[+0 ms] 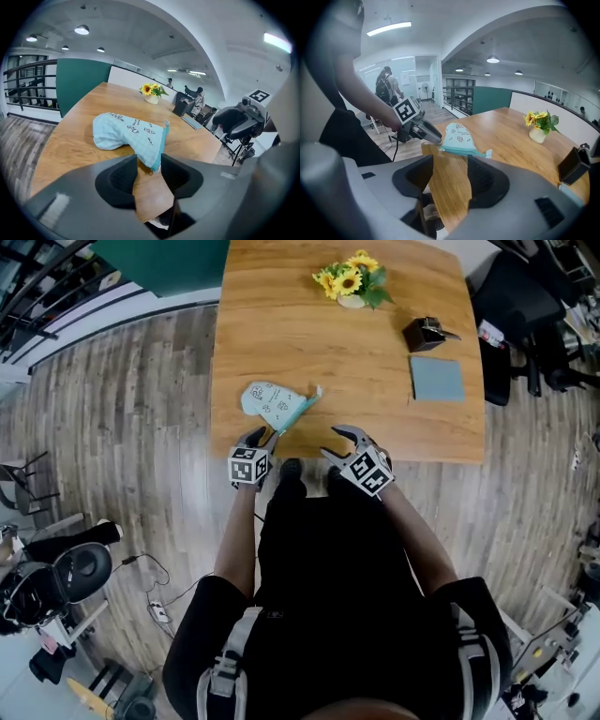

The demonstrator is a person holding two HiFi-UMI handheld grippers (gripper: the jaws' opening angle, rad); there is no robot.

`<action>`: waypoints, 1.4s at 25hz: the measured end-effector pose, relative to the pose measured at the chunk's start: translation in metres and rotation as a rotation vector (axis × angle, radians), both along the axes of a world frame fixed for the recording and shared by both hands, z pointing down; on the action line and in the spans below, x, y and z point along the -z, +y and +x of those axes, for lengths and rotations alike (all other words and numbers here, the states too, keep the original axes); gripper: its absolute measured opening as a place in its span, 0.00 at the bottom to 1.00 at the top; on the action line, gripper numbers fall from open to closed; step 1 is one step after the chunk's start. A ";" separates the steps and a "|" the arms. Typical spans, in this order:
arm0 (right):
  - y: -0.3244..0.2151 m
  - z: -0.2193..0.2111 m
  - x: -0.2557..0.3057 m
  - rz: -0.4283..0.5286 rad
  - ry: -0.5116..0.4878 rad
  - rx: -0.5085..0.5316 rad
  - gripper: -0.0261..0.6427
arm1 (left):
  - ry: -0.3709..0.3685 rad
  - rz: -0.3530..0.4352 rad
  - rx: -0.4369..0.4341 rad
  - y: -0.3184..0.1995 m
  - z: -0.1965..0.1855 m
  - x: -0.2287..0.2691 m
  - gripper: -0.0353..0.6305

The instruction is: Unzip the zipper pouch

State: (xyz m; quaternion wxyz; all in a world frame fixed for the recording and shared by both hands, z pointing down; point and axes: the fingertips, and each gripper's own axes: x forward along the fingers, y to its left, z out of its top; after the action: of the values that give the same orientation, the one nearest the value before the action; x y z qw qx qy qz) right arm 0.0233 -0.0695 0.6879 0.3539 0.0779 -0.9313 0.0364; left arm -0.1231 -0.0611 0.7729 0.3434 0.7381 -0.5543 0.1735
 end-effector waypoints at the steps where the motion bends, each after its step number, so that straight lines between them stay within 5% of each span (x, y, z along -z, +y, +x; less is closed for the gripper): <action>1: 0.000 0.001 0.001 0.002 0.006 -0.010 0.39 | 0.014 -0.003 -0.007 -0.003 0.001 -0.002 0.29; 6: 0.004 0.005 0.002 -0.001 0.017 -0.066 0.38 | 0.075 -0.020 -0.021 -0.014 0.002 -0.007 0.28; 12: 0.013 0.000 0.000 -0.017 0.014 -0.127 0.38 | 0.153 -0.054 -0.074 -0.013 0.005 -0.011 0.09; 15: 0.015 -0.004 -0.001 -0.019 0.005 -0.153 0.37 | 0.197 -0.047 -0.092 -0.015 0.006 -0.008 0.06; 35: 0.013 -0.047 0.022 0.011 -0.065 -0.201 0.33 | 0.379 0.148 -0.172 -0.043 0.000 0.081 0.05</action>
State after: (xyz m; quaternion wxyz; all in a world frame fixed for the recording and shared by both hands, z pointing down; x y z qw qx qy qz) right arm -0.0234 -0.0562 0.6661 0.3178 0.1716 -0.9300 0.0691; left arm -0.1236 -0.1041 0.6915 0.3702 0.8252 -0.4263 0.0191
